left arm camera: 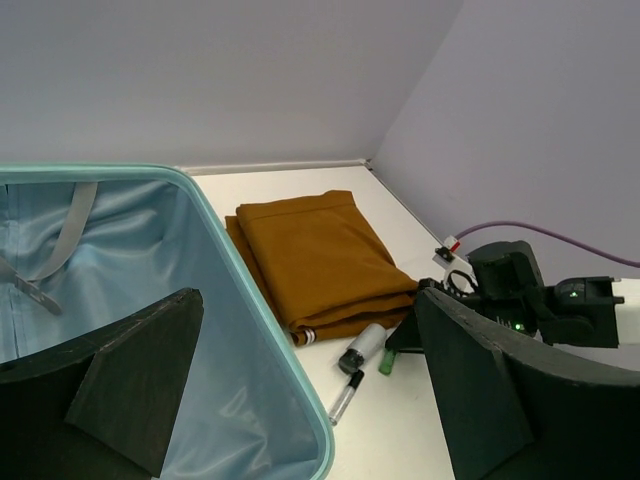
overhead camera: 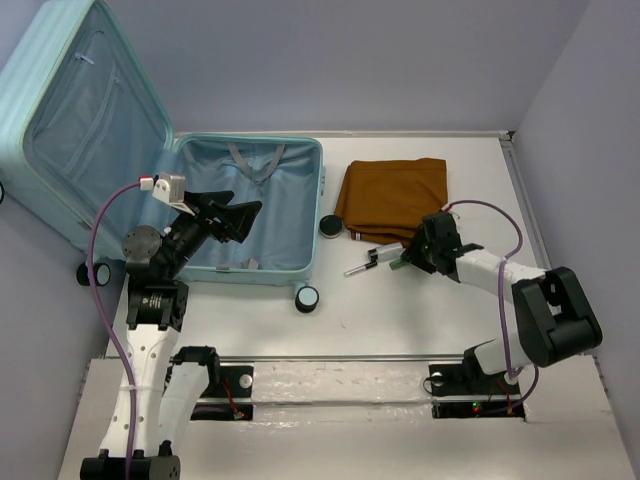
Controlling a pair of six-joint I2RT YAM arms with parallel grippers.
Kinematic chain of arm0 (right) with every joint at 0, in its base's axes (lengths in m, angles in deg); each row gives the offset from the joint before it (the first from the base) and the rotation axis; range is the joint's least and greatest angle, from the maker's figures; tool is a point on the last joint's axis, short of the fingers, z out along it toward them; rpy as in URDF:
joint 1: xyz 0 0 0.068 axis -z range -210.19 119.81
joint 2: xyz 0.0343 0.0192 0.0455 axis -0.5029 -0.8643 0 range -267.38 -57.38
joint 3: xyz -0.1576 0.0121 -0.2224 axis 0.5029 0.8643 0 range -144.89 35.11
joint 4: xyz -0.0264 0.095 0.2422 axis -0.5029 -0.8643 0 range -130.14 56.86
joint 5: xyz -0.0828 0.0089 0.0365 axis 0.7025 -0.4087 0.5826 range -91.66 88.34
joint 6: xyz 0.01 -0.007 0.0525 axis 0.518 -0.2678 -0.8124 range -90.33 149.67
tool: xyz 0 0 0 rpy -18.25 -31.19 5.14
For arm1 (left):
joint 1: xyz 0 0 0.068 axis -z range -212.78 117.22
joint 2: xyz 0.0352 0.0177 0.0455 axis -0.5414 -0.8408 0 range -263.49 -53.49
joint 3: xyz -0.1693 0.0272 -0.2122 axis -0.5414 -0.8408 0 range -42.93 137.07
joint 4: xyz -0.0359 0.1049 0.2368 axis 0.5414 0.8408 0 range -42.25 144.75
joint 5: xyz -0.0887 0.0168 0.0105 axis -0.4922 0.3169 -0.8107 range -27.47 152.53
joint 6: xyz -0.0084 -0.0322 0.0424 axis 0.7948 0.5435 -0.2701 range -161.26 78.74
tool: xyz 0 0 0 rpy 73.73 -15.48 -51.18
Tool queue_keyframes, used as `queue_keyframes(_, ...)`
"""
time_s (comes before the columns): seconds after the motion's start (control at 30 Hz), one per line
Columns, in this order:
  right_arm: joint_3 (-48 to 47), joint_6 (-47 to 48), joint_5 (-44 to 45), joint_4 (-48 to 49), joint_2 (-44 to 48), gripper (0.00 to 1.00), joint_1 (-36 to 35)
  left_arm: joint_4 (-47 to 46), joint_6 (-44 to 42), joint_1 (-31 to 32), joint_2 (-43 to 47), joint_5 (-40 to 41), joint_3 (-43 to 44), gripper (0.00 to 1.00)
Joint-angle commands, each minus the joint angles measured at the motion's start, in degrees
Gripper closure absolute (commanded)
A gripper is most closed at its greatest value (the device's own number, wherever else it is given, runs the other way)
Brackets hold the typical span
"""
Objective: Pack the luggage
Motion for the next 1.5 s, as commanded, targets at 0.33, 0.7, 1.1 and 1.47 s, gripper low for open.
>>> queue_keyframes(0.33, 0.6, 3.5, 7.7, -8.1, 7.4, 0.84, -1.6, -1.2, 1.1, -0.3, 0.6, 0.3, 1.7, 0.01)
queue_keyframes(0.7, -19.0, 4.5, -0.8, -5.4, 13.5, 0.89, -16.4, -9.3, 12.7, 0.7, -1.5, -5.5, -2.1, 0.01)
queue_keyframes(1.1, -52.8, 7.7, -8.2, -2.9, -17.9, 0.08, -24.9, -0.5, 8.1, 2.0, 7.3, -1.7, -4.0, 0.12)
queue_keyframes(1.47, -15.8, 10.7, -6.5, -0.6, 15.9, 0.23, -0.5, 1.4, -4.6, 52.7, -15.1, 39.9, 4.1, 0.13)
